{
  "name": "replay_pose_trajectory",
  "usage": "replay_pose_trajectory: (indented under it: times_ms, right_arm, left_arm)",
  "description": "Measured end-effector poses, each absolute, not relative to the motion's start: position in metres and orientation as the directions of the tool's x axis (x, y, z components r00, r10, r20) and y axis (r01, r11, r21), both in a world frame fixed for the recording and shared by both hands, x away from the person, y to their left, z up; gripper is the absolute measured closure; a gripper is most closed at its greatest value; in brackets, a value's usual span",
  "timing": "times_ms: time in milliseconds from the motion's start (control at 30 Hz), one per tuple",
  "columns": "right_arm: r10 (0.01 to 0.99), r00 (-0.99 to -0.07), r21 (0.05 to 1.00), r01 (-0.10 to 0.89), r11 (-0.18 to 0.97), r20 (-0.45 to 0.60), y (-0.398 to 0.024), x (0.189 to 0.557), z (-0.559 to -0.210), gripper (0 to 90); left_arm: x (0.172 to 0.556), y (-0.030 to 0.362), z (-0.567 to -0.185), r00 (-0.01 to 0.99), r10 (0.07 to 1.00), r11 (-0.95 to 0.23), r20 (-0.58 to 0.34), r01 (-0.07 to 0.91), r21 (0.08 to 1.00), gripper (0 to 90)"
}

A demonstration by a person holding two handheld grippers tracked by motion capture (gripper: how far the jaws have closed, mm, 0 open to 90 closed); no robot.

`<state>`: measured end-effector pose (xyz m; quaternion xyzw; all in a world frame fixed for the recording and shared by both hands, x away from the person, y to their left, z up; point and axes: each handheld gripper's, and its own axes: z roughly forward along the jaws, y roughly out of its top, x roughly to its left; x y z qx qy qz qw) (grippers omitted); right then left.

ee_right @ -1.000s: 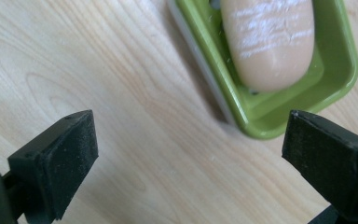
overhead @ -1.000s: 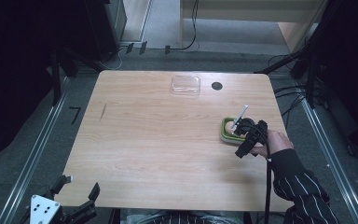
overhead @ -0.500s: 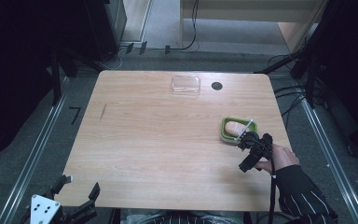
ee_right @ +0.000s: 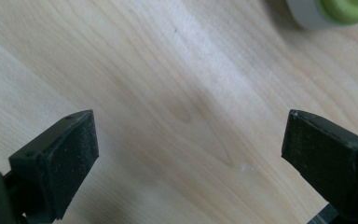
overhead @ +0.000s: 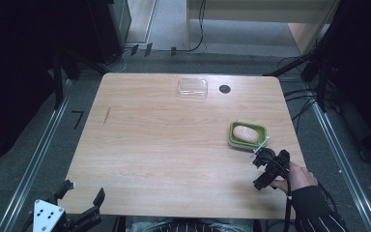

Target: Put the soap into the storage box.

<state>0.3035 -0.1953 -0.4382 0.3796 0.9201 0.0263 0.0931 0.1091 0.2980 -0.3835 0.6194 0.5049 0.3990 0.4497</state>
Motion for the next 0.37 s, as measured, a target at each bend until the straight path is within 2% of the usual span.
replay_pose_trajectory:
  times_ms: [367]
  right_arm:
    - [0.691,-0.713,0.078,0.687,0.722,-0.118,-0.197,0.294,-0.452,3.9]
  left_arm:
    - [0.112,0.295,-0.383,0.182,0.982,-0.092,0.044,0.266,0.960,7.2]
